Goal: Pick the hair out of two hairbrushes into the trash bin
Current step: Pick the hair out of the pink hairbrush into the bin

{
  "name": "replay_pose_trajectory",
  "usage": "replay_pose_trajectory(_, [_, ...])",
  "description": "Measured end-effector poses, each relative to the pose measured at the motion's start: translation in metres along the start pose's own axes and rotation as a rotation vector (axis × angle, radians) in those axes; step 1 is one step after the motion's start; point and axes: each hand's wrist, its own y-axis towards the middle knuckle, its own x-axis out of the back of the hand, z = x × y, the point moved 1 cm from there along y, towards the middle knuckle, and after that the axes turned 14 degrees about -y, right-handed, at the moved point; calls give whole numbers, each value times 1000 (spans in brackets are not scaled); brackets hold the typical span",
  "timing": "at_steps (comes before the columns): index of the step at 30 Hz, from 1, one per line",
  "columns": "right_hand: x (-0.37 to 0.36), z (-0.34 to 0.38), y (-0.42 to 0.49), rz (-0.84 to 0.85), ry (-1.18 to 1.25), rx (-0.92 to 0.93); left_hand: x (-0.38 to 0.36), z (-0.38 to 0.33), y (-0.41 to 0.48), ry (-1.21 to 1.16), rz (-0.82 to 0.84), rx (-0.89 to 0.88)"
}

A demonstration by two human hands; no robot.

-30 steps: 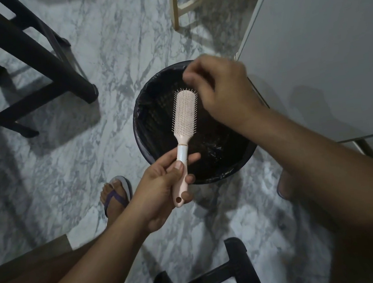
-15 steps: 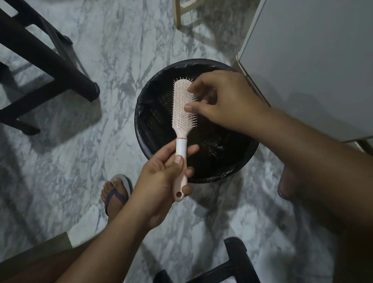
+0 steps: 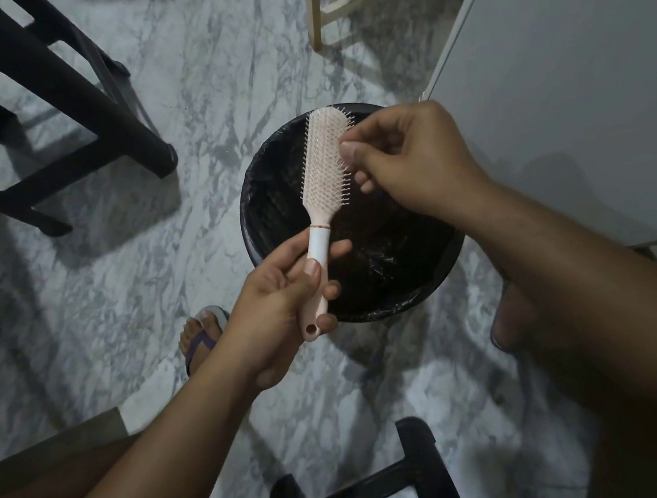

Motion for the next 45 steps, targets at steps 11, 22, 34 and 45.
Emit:
replay_pose_trajectory(11, [20, -12, 13, -320, -55, 35, 3, -4, -4, -31, -37, -4])
replay_pose_trajectory(22, [-11, -10, 4, 302, 270, -313, 4, 0, -1, 1, -41, 3])
replay_pose_trajectory(34, [-1, -5, 2, 163, 29, -167, -1, 8, -6, 21, -45, 45])
replay_pose_trajectory(45, [27, -18, 18, -156, -238, -127, 4, 0, 0, -62, -49, 15])
